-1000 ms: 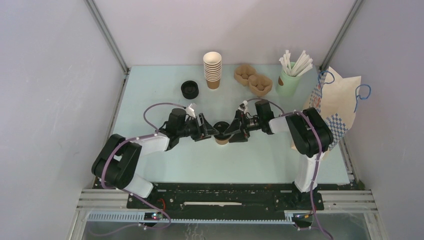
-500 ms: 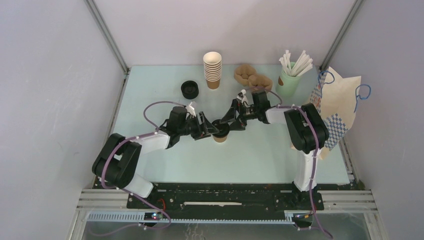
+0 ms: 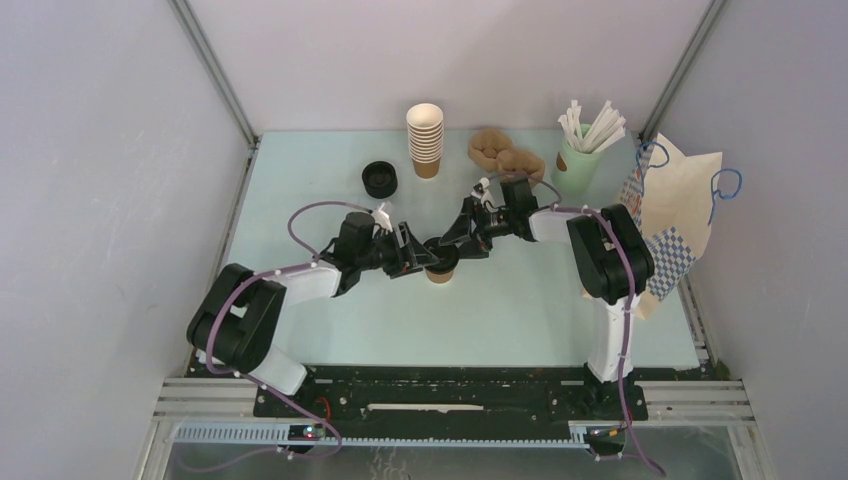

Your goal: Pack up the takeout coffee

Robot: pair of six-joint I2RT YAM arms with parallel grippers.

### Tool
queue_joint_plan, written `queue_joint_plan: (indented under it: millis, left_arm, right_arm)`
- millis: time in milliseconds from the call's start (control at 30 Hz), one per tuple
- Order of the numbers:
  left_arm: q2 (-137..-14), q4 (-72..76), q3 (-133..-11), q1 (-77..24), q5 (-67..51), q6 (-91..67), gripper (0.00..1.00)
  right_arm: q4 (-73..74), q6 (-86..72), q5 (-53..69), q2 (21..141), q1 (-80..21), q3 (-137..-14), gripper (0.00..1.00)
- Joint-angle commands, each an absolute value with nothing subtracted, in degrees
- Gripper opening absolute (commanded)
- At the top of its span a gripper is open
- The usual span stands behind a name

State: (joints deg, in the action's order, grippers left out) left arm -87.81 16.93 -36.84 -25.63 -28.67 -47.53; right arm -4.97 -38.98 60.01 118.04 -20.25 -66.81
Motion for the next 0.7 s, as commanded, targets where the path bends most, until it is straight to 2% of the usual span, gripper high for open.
queue_joint_plan:
  millis: [0,233,333,500,667]
  left_arm:
    - [-92.2,7.2,-32.7,-25.2,-19.6,-42.2,0.68]
    - [-83.3,7.8,-39.6,-24.7,-28.0,-44.2,0.87]
    - [-82.3,7.9,-42.8,-23.3,-29.4,-45.8,0.9]
    - [-85.3,12.7,-43.0,-20.7,-31.9,-49.3,0.87]
    - [-89.0,14.1,-42.6,-20.8,-31.1,-49.4,0.77]
  right_arm:
    - [7.8,-34.7,39.5,118.2,-20.9,-63.8,0.81]
    - [6.2,-34.8,42.4,118.1,-21.3,-65.2,0.81]
    - [4.4,-35.5,43.5,117.7,-21.6,-65.2,0.81]
    - [3.9,-35.6,44.6,118.0,-21.7,-65.1,0.8]
    - [3.5,-35.7,45.0,118.4,-22.0,-65.2,0.79]
